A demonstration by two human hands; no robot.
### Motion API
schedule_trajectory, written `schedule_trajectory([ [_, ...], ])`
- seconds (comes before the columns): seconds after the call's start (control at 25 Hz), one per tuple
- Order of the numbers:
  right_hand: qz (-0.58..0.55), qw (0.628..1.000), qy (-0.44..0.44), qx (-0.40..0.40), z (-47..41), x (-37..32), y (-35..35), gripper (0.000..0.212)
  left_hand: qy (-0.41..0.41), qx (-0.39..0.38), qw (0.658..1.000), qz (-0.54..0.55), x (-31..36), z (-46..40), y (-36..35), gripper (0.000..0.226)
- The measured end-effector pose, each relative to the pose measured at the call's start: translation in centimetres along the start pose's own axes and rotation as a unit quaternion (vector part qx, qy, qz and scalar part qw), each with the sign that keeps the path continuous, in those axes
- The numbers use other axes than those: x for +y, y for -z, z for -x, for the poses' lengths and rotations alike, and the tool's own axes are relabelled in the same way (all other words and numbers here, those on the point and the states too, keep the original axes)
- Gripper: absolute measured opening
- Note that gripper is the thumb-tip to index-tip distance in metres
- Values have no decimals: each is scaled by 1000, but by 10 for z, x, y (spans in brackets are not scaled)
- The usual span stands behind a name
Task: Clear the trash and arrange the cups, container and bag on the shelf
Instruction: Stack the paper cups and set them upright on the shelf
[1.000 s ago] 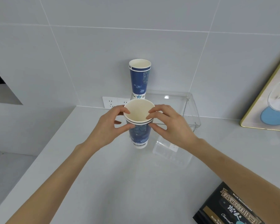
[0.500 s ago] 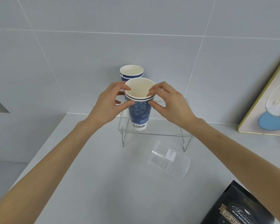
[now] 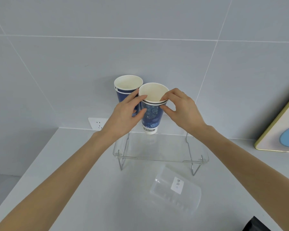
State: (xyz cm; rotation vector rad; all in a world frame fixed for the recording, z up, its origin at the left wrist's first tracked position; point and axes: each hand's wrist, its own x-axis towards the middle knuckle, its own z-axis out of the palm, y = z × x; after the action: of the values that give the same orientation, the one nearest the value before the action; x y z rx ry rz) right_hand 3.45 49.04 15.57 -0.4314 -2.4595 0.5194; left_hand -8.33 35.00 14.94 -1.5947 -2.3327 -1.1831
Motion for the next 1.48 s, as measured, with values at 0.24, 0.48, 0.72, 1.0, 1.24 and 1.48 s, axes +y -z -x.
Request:
schedule_trajectory([
  [0.24, -2, 1000, -10, -14, -16, 10, -5, 20, 21, 19, 999, -33, -6, -10, -17, 39],
  [0.48, 1, 1000, -20, -13, -26, 14, -10, 20, 27, 0, 999, -19, -7, -17, -19, 44],
  [0.72, 10, 999, -29, -12, -32, 18, -10, 21, 32, -21, 999, 0, -3, -24, -22, 47],
  [1.0, 20, 999, -35, -25, -35, 21, -9, 23, 35, -26, 999, 13, -4, -28, -24, 48],
  [1.24, 49, 998, -8, -44, -21, 14, -1, 53, 23, -22, 999, -11, -3, -16, -20, 52],
  [1.48, 73, 995, 3, -64, 19, -3, 19, 55, 19, -28, 999, -34, 8, 18, -6, 43],
])
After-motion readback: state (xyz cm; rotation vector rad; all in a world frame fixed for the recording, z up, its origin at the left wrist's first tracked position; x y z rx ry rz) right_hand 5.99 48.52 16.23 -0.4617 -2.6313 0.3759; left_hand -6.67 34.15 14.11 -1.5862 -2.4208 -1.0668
